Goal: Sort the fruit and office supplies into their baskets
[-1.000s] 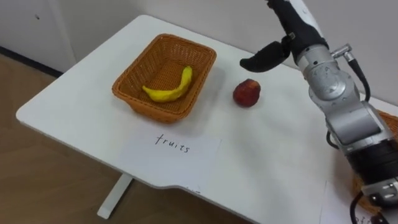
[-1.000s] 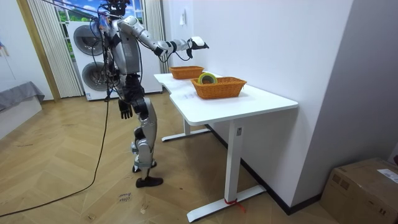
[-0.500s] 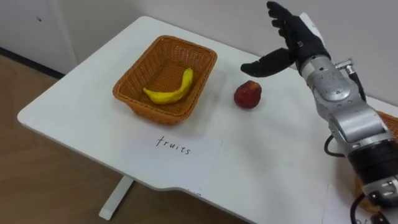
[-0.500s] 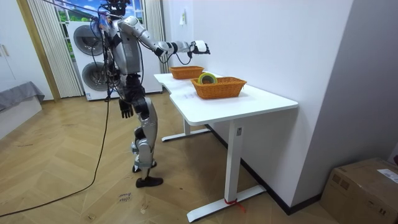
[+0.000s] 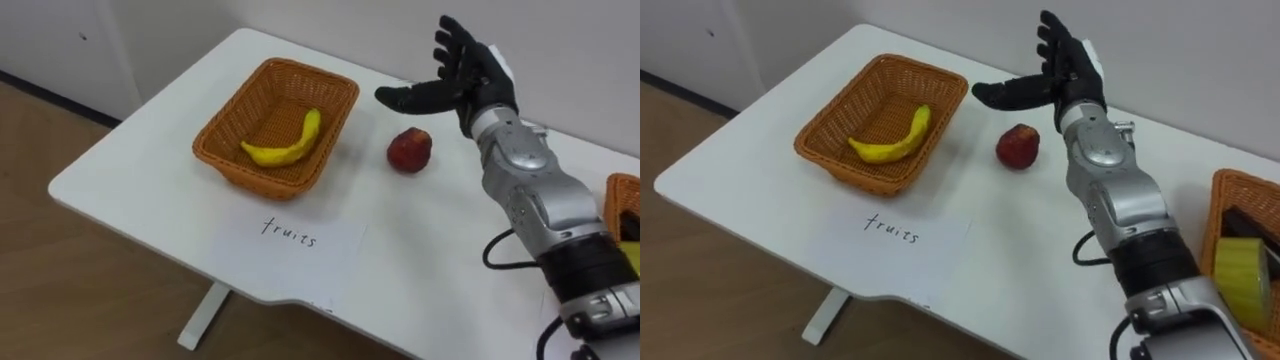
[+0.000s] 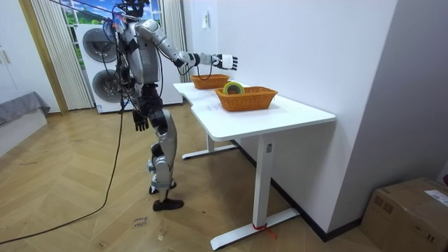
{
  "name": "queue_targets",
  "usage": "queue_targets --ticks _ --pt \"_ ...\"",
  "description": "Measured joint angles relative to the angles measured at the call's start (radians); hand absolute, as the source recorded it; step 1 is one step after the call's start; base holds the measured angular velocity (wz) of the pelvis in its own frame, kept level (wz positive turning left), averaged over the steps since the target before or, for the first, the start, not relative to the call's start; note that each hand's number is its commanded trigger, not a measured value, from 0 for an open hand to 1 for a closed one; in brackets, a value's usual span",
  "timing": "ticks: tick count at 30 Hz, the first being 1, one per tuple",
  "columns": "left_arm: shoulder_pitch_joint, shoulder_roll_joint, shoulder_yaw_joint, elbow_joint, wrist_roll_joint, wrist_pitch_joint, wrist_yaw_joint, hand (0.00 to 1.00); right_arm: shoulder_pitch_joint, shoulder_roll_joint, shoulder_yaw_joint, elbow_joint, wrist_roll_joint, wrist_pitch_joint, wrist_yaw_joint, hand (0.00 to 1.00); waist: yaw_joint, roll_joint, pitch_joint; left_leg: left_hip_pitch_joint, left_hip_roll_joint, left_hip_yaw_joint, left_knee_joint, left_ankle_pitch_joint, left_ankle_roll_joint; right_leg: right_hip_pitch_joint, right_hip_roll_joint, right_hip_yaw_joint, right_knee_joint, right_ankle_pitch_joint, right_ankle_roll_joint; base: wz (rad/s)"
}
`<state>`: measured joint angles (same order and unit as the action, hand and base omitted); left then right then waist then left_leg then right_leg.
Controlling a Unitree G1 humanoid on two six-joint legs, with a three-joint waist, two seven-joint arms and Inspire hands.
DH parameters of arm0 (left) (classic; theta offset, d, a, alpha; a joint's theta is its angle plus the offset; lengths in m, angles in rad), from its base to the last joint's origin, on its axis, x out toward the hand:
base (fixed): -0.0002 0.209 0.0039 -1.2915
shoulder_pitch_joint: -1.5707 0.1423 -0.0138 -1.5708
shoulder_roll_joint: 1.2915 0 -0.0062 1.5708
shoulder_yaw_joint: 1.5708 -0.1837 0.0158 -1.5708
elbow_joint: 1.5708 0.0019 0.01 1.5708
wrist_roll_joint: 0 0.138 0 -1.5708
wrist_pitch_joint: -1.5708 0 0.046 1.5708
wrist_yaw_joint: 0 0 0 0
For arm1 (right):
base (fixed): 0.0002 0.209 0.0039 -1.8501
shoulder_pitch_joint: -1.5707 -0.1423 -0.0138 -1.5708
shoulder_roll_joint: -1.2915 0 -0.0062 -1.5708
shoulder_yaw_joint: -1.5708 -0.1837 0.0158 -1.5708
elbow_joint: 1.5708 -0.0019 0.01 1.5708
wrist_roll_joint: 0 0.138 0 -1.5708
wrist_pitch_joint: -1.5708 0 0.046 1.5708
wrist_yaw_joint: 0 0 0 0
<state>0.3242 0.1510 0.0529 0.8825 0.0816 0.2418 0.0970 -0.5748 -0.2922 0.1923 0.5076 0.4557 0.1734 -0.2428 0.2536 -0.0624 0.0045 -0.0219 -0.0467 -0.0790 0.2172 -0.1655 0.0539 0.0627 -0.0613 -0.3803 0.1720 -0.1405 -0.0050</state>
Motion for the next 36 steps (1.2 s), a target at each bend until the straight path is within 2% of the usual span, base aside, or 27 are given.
queue_targets --ticks 2,3,6,22,26,29,36 --pt "0.0 -0.006 0.0 -0.001 0.0 0.0 -0.003 0.0 -0.001 0.014 -0.029 0.031 0.005 0.0 -0.012 0.0 0.001 0.005 -0.0027 -0.014 -0.001 -0.003 0.005 0.001 0.001 -0.012 -0.004 -0.005 0.003 0.0 0.0 0.07" --pt "0.001 -0.007 0.0 -0.001 0.0 0.0 -0.007 0.0 -0.001 0.015 -0.031 0.041 0.007 0.0 -0.027 0.0 0.001 0.01 0.0001 -0.02 -0.001 -0.004 0.007 0.002 0.001 -0.016 -0.003 -0.007 0.002 0.0 0.0 0.0" --pt "0.006 -0.006 0.0 -0.001 0.0 0.0 -0.019 0.0 -0.002 0.016 -0.03 0.055 0.007 -0.001 -0.044 0.0 0.002 0.017 -0.0013 -0.034 -0.001 -0.004 0.007 0.003 0.0 -0.031 -0.001 -0.008 0.003 0.0 0.0 0.0" --pt "0.002 -0.008 -0.039 -0.008 0.0 -0.003 -0.023 0.0 -0.003 0.016 -0.029 0.105 0.015 -0.021 -0.085 0.0 0.004 0.017 0.0003 -0.058 0.001 -0.004 -0.003 0.004 0.0 -0.062 0.001 -0.009 -0.001 0.0 0.0 0.0" --pt "-0.001 -0.008 -0.039 -0.007 0.0 -0.008 -0.031 0.0 -0.012 0.016 -0.029 0.122 0.014 -0.022 -0.081 0.0 0.0 0.017 0.0048 -0.063 0.0 -0.007 -0.003 0.004 0.0 -0.066 0.0 -0.019 -0.001 0.0 0.0 0.01" --pt "-0.006 -0.007 -0.048 -0.007 -0.002 -0.009 -0.039 0.0 -0.018 0.016 -0.028 0.145 0.014 -0.044 -0.081 0.0 0.001 0.015 0.0061 -0.075 0.0 -0.005 -0.001 0.004 0.0 -0.077 -0.001 -0.02 0.0 0.0 0.0 0.0" --pt "-0.026 -0.007 -0.077 -0.006 0.0 -0.01 -0.035 0.0 -0.032 0.016 -0.016 0.2 0.012 -0.046 -0.061 0.0 0.009 0.009 0.0112 -0.095 0.0 -0.005 0.006 0.005 0.0 -0.099 -0.005 -0.02 0.003 0.0 0.0 0.0"
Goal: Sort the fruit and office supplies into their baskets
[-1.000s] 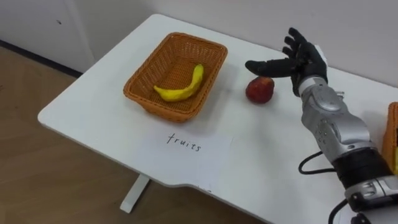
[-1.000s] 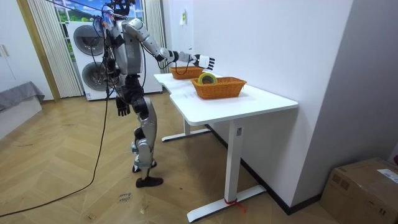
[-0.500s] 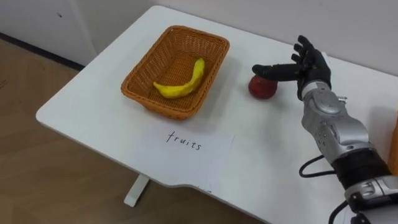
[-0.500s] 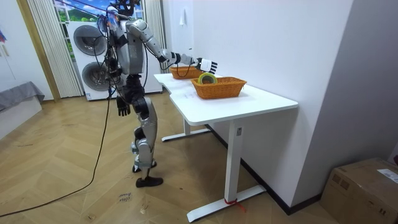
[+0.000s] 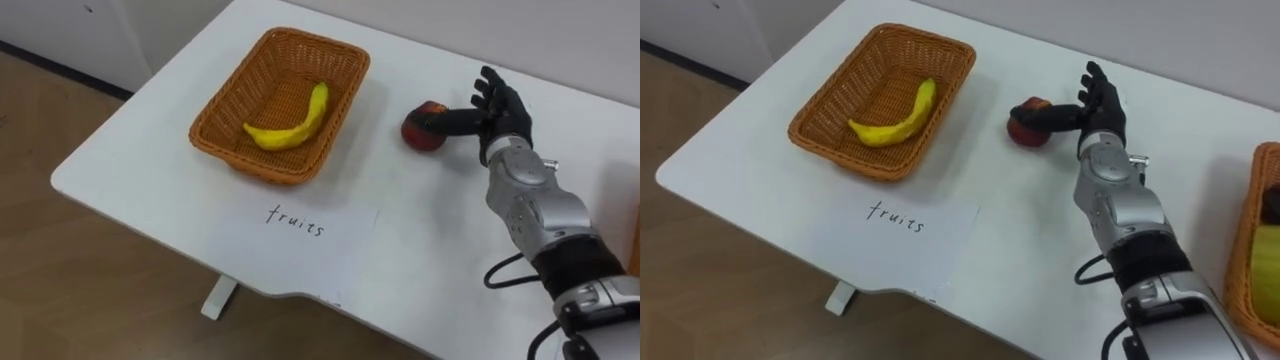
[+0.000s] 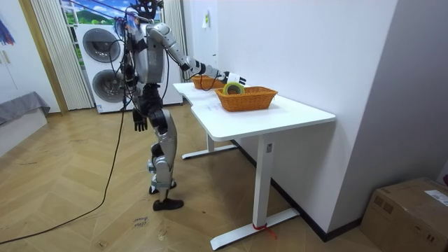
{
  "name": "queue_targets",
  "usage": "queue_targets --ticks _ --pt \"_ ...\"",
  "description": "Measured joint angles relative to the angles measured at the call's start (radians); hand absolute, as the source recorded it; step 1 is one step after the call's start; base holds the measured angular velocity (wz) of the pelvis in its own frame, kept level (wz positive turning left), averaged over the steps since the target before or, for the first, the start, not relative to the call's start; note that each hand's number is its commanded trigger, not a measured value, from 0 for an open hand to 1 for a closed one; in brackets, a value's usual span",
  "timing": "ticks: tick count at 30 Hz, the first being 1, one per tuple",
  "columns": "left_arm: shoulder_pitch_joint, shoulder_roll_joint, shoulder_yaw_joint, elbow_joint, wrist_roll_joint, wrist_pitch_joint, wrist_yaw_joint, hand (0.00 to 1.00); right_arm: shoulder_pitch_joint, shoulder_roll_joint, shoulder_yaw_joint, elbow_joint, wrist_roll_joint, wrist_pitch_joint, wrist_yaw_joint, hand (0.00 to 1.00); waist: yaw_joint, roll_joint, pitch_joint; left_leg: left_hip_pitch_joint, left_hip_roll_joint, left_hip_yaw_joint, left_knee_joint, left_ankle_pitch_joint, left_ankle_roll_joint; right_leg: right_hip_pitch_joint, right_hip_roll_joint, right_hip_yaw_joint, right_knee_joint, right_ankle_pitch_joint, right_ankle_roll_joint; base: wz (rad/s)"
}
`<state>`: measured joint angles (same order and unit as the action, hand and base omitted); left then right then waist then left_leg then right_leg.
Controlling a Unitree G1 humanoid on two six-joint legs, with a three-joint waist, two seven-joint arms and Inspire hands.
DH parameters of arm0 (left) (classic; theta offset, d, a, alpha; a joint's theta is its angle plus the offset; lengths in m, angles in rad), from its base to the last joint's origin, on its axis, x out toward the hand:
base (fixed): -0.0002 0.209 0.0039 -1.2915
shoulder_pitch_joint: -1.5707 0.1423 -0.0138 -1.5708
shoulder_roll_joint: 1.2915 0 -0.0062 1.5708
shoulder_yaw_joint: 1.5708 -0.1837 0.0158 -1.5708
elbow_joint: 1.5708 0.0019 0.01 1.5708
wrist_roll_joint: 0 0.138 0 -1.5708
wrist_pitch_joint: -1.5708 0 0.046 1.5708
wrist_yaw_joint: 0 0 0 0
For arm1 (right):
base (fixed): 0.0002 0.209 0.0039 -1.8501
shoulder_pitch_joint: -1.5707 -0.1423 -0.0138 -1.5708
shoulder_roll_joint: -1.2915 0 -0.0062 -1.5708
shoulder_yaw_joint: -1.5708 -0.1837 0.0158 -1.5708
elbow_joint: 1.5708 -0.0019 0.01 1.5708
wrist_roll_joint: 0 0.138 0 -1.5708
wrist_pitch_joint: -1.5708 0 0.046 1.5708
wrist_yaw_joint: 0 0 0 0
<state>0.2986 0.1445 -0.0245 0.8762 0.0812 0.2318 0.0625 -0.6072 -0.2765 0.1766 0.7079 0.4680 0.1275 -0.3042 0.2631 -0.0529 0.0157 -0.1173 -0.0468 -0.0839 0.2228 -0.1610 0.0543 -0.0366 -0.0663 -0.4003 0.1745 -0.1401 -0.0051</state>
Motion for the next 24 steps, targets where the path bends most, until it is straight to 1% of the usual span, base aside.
queue_targets --ticks 5,6,7,9,12,15,19,24 --pt "-0.003 0.001 -0.002 0.004 -0.001 0.0 0.0 0.0 -0.005 0.001 0.015 0.01 -0.002 -0.003 0.003 0.0 0.022 -0.002 0.0017 0.006 0.0 0.004 -0.002 0.001 0.001 0.002 -0.003 0.001 0.0 0.0 0.0 -0.01" --pt "-0.003 0.002 -0.003 0.005 -0.001 -0.001 0.001 0.0 -0.016 0.001 0.035 0.031 -0.003 -0.005 0.012 0.0 0.024 -0.004 0.0044 0.007 0.0 0.004 -0.002 0.001 0.001 0.002 -0.003 0.001 0.0 0.0 0.0 0.0" --pt "-0.004 0.002 -0.009 0.004 -0.001 -0.004 0.004 0.0 -0.021 0.002 0.046 0.039 -0.003 -0.007 0.023 0.0 0.029 -0.007 0.01 0.006 0.0 0.004 -0.002 0.001 0.001 0.002 -0.003 0.001 0.0 0.0 0.0 0.0" --pt "-0.007 0.002 -0.021 0.005 -0.001 -0.009 0.006 0.0 -0.021 0.002 0.052 0.042 -0.008 -0.017 0.025 0.0 0.04 -0.01 0.0143 0.003 0.0 0.005 -0.004 0.0 0.001 0.0 -0.002 0.0 0.0 0.0 0.0 0.0" --pt "-0.011 0.001 -0.025 0.005 -0.001 -0.015 0.007 0.0 -0.023 0.002 0.058 0.048 -0.028 -0.019 0.04 0.0 0.048 -0.013 0.0134 -0.001 0.0 0.004 -0.005 0.0 0.001 -0.001 -0.002 -0.002 0.0 0.0 0.0 0.0" --pt "-0.013 0.002 -0.027 0.005 -0.001 -0.015 0.006 0.0 -0.046 0.002 0.075 0.075 -0.047 -0.019 0.058 0.0 0.046 -0.014 0.0128 -0.006 0.0 0.004 -0.002 0.0 0.001 -0.002 -0.001 -0.003 0.0 0.0 0.0 0.0" --pt "-0.018 0.002 -0.03 0.005 -0.002 -0.015 0.005 0.0 -0.05 0.003 0.077 0.078 -0.047 -0.019 0.075 0.0 0.049 -0.018 0.0102 -0.01 -0.001 0.001 0.0 0.0 0.001 -0.003 0.001 -0.012 0.0 0.0 0.0 0.04" --pt "-0.018 0.003 -0.039 0.005 -0.002 -0.015 -0.002 0.0 -0.058 0.003 0.079 0.099 -0.056 -0.023 0.086 0.0 0.049 -0.019 0.0094 -0.01 -0.001 0.0 0.001 0.001 0.001 -0.002 0.0 -0.016 0.0 0.0 0.0 0.0"
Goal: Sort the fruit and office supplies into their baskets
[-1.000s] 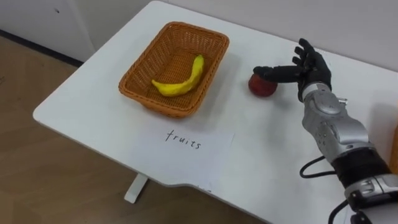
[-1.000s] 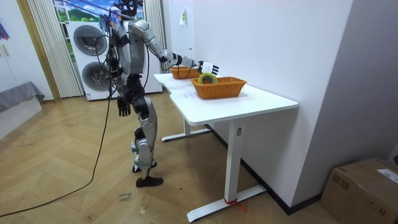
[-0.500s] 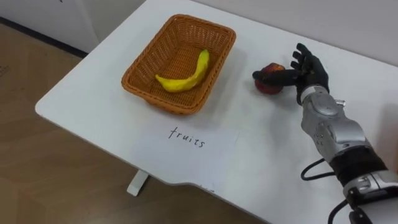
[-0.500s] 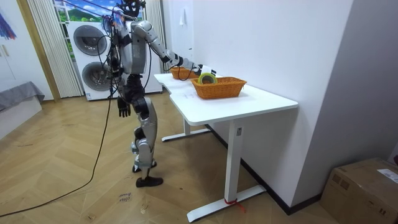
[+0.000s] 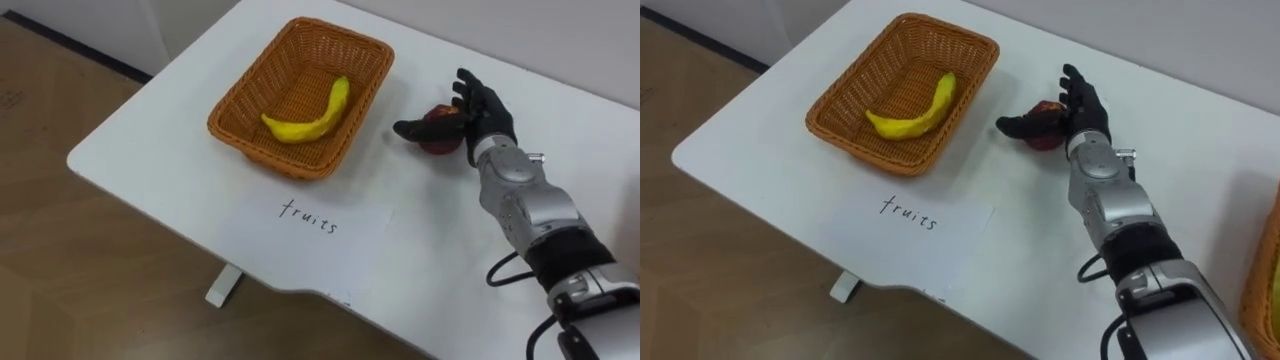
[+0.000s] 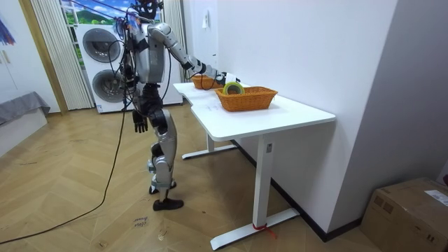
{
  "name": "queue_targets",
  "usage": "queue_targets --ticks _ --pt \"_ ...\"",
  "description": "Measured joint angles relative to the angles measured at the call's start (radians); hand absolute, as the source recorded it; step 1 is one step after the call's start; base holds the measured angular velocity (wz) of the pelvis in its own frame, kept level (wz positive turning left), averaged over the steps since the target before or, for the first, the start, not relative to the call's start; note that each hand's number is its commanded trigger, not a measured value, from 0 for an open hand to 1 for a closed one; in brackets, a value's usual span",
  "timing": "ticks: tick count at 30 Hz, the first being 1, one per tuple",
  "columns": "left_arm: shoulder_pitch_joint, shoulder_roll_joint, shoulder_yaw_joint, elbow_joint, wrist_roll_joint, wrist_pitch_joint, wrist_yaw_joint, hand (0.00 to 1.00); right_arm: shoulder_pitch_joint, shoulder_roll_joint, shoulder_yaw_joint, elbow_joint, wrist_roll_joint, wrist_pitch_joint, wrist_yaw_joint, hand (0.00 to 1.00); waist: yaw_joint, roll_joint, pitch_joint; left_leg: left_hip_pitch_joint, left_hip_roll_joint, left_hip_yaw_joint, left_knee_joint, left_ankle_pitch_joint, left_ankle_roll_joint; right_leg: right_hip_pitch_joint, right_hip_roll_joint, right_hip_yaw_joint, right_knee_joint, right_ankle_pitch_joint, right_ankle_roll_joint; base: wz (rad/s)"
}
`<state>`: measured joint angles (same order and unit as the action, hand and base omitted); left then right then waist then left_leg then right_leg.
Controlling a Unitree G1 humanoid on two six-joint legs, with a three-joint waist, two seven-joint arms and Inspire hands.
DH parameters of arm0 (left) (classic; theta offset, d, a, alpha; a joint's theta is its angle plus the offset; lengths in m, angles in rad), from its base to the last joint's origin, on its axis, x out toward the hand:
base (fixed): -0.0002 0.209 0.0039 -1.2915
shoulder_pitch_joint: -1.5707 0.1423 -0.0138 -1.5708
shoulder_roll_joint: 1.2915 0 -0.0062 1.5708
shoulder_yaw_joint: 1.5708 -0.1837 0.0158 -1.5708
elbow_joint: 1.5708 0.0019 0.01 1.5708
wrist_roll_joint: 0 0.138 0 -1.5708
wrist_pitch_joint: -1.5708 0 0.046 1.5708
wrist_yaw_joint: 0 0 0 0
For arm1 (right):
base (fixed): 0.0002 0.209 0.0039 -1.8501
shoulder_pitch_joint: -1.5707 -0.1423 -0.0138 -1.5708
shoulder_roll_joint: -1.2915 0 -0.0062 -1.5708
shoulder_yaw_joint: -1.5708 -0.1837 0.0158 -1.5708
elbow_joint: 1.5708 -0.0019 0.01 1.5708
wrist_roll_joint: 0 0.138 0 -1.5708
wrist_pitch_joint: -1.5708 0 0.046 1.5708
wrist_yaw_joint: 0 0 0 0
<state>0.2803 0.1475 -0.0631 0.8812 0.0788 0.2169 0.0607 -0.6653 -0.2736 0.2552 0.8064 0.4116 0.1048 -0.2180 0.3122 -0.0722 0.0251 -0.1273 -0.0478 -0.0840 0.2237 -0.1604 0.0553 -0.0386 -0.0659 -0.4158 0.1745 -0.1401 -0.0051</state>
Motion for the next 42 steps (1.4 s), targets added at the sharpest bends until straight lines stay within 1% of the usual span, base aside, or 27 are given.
queue_targets --ticks 3,7,17,20,21,25,28,30,31,33,36,38,39,42 --pt "-0.002 0.002 -0.015 0.0 0.0 0.0 -0.004 0.0 -0.022 0.0 0.008 0.034 -0.017 0.0 0.011 0.0 0.0 -0.001 -0.0009 -0.001 0.0 0.0 0.0 0.0 0.0 0.0 0.0 -0.001 0.0 0.0 0.0 0.0" --pt "-0.002 0.002 -0.02 0.0 -0.001 0.0 -0.009 0.0 -0.023 0.0 0.008 0.045 -0.025 0.0 0.023 0.0 0.0 -0.009 -0.0043 -0.001 0.0 0.0 0.0 0.0 0.0 0.001 0.0 -0.001 0.0 0.0 0.0 0.0" --pt "-0.004 0.003 -0.019 0.002 -0.009 -0.006 -0.011 0.0 -0.022 0.0 0.008 0.055 -0.066 -0.004 0.028 0.0 -0.001 -0.012 -0.0004 0.0 0.0 -0.002 0.0 0.0 0.0 0.002 0.0 -0.001 0.0 0.0 0.0 0.0" --pt "-0.004 0.004 -0.019 0.002 -0.015 -0.007 -0.01 0.0 -0.022 0.0 0.008 0.055 -0.067 -0.007 0.028 0.0 -0.001 -0.014 0.002 -0.001 0.0 -0.002 0.0 0.0 0.0 0.002 0.0 0.001 0.0 0.0 0.0 0.0" --pt "-0.004 0.005 -0.019 0.002 -0.03 -0.006 -0.011 0.0 -0.022 0.0 0.008 0.055 -0.067 -0.008 0.028 0.0 -0.001 -0.014 0.0022 -0.002 0.0 -0.002 0.0 0.0 0.0 0.001 0.0 0.001 0.0 0.0 0.0 0.0" --pt "-0.006 0.008 -0.019 0.002 -0.031 -0.006 -0.012 0.0 -0.023 0.0 0.008 0.062 -0.078 -0.013 0.031 0.0 -0.002 -0.014 0.0023 -0.001 -0.001 -0.002 0.0 0.0 0.0 0.001 0.001 0.0 0.0 0.0 0.0 0.0" --pt "-0.012 0.028 -0.019 0.002 -0.028 -0.006 -0.032 0.0 -0.023 -0.001 0.008 0.086 -0.162 -0.026 0.046 0.0 -0.005 -0.014 0.0025 -0.002 -0.001 -0.004 0.002 0.0 0.0 0.002 0.001 -0.002 0.0 0.0 0.0 0.0" --pt "-0.018 0.035 -0.017 0.001 -0.028 -0.005 -0.033 0.0 -0.023 -0.006 0.008 0.097 -0.167 -0.032 0.053 0.0 -0.006 -0.014 0.0024 -0.007 -0.002 -0.009 0.006 -0.001 0.0 0.002 0.001 -0.008 0.0 0.0 0.0 0.07" --pt "-0.019 0.039 -0.017 -0.001 -0.028 -0.004 -0.034 0.0 -0.023 -0.007 0.008 0.104 -0.17 -0.04 0.059 0.0 -0.006 -0.014 0.002 -0.008 -0.002 -0.01 0.008 -0.001 0.0 0.001 0.001 -0.009 0.0 0.0 0.0 0.06" --pt "-0.023 0.04 -0.015 -0.001 -0.028 0.0 -0.034 0.0 -0.023 -0.007 0.007 0.115 -0.181 -0.042 0.07 0.0 -0.006 -0.015 0.0014 -0.009 -0.002 -0.01 0.01 -0.001 0.0 0.001 0.0 -0.008 0.0 0.0 0.0 0.0" --pt "-0.027 0.04 -0.014 0.001 -0.026 0.005 -0.034 0.0 -0.023 -0.007 0.006 0.133 -0.194 -0.05 0.098 0.0 -0.003 -0.02 -0.002 -0.009 -0.002 -0.01 0.011 -0.001 0.0 0.001 0.0 -0.008 0.0 0.0 0.0 0.0" --pt "-0.027 0.04 -0.014 0.001 -0.026 0.011 -0.036 0.0 -0.024 -0.008 0.005 0.14 -0.211 -0.05 0.114 0.0 0.0 -0.022 -0.0031 -0.009 -0.002 -0.01 0.011 -0.001 0.0 0.0 0.001 -0.008 0.0 0.0 0.0 0.0" --pt "-0.028 0.04 -0.014 0.001 -0.026 0.018 -0.036 0.0 -0.024 -0.008 0.005 0.146 -0.223 -0.05 0.123 0.0 0.0 -0.026 -0.0059 -0.008 -0.002 -0.01 0.011 -0.001 0.0 -0.001 0.001 -0.008 0.0 0.0 0.0 0.0" --pt "-0.028 0.04 -0.014 0.001 -0.026 0.024 -0.037 0.0 -0.033 -0.008 0.005 0.167 -0.235 -0.047 0.144 0.0 0.006 -0.03 -0.0085 -0.007 -0.002 -0.01 0.011 -0.001 0.0 -0.001 0.001 -0.008 0.0 0.0 0.0 0.0"
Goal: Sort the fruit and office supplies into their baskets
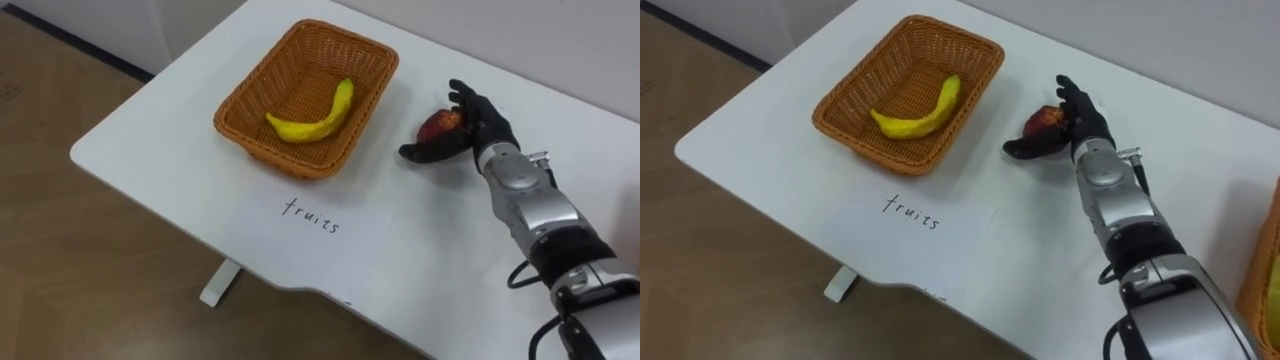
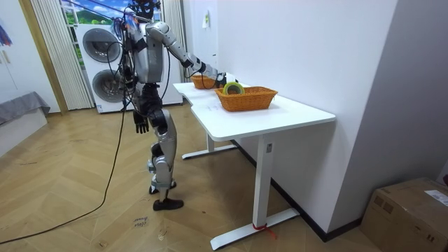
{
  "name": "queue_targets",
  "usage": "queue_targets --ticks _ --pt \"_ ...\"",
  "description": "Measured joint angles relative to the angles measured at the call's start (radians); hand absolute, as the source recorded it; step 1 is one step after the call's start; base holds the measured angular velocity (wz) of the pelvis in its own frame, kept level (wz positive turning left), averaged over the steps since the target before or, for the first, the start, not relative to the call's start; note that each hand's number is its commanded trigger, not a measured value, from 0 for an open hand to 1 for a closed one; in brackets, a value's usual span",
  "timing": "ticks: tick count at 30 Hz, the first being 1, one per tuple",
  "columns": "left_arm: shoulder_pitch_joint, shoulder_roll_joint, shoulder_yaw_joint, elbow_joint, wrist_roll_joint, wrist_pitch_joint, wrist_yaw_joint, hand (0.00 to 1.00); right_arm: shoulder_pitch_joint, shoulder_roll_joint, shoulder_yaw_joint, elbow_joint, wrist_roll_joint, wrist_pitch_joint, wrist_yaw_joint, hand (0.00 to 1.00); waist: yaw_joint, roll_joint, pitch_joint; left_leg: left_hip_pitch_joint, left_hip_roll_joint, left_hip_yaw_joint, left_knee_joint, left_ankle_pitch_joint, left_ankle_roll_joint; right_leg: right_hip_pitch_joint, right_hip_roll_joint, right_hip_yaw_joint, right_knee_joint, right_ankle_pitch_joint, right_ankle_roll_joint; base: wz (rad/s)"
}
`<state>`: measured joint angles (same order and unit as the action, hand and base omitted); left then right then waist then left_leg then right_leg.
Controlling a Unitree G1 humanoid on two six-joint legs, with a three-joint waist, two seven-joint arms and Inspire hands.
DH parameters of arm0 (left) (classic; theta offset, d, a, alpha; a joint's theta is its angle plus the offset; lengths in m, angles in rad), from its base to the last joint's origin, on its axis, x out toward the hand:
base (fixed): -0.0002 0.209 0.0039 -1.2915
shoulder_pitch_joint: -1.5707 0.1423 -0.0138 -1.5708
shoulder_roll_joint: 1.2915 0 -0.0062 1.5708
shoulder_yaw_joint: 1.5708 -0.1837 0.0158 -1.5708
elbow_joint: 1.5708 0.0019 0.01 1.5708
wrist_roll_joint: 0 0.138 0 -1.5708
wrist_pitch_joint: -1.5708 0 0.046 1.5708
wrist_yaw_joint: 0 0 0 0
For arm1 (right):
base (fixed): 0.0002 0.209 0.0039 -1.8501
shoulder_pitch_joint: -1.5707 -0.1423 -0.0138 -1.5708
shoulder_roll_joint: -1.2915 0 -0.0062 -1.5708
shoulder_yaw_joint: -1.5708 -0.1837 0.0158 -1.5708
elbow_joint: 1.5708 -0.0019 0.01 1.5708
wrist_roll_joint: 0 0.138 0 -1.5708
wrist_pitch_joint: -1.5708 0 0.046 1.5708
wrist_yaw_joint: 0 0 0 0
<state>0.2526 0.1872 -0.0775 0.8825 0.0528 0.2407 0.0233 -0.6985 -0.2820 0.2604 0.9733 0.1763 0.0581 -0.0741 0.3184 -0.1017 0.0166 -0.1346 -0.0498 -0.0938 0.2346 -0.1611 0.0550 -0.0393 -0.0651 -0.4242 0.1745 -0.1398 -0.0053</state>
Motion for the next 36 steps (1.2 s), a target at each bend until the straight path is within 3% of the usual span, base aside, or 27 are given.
queue_targets --ticks 14,19,20,21,31,36 --pt "-0.005 0.001 0.005 0.004 0.0 0.0 -0.021 0.0 -0.001 -0.008 -0.007 0.009 -0.102 0.008 0.042 0.0 0.014 0.001 0.0011 0.0 0.0 0.0 0.001 0.0 0.0 0.003 0.001 0.002 0.0 0.0 0.0 0.0" --pt "-0.008 0.005 0.006 0.006 -0.001 0.0 -0.034 0.0 -0.001 -0.02 0.003 0.007 -0.107 0.008 0.061 0.0 0.017 -0.013 0.0079 0.0 0.001 -0.001 0.001 0.0 0.0 0.003 0.002 0.006 0.0 0.0 -0.001 0.0" --pt "-0.009 0.005 0.006 0.008 -0.001 0.0 -0.033 0.0 -0.001 -0.021 0.003 0.008 -0.108 0.008 0.064 0.89 0.017 -0.016 0.0079 0.0 0.001 -0.001 0.001 0.0 -0.001 0.003 0.002 0.006 0.0 0.0 -0.001 0.0" --pt "-0.011 0.005 0.006 0.013 -0.001 0.0 -0.034 0.0 -0.001 -0.022 0.003 0.009 -0.108 0.009 0.067 1.0 0.018 -0.019 0.0076 0.0 0.001 -0.002 0.001 0.0 -0.001 0.003 0.001 0.006 0.0 0.0 -0.001 0.0" --pt "-0.024 0.034 -0.003 0.034 -0.005 -0.002 -0.032 0.0 -0.025 -0.069 0.013 0.036 -0.143 0.017 0.059 1.0 0.018 -0.025 0.0111 0.0 0.001 -0.006 0.003 -0.001 -0.001 0.005 0.001 -0.004 0.0 0.001 0.0 0.01" --pt "-0.027 0.034 -0.003 0.034 -0.005 -0.002 -0.033 0.0 -0.031 -0.073 0.025 0.037 -0.146 0.03 0.053 1.0 0.017 -0.026 0.0118 0.001 0.001 -0.006 0.001 -0.001 -0.001 0.004 0.001 -0.004 0.0 0.001 0.0 0.0"
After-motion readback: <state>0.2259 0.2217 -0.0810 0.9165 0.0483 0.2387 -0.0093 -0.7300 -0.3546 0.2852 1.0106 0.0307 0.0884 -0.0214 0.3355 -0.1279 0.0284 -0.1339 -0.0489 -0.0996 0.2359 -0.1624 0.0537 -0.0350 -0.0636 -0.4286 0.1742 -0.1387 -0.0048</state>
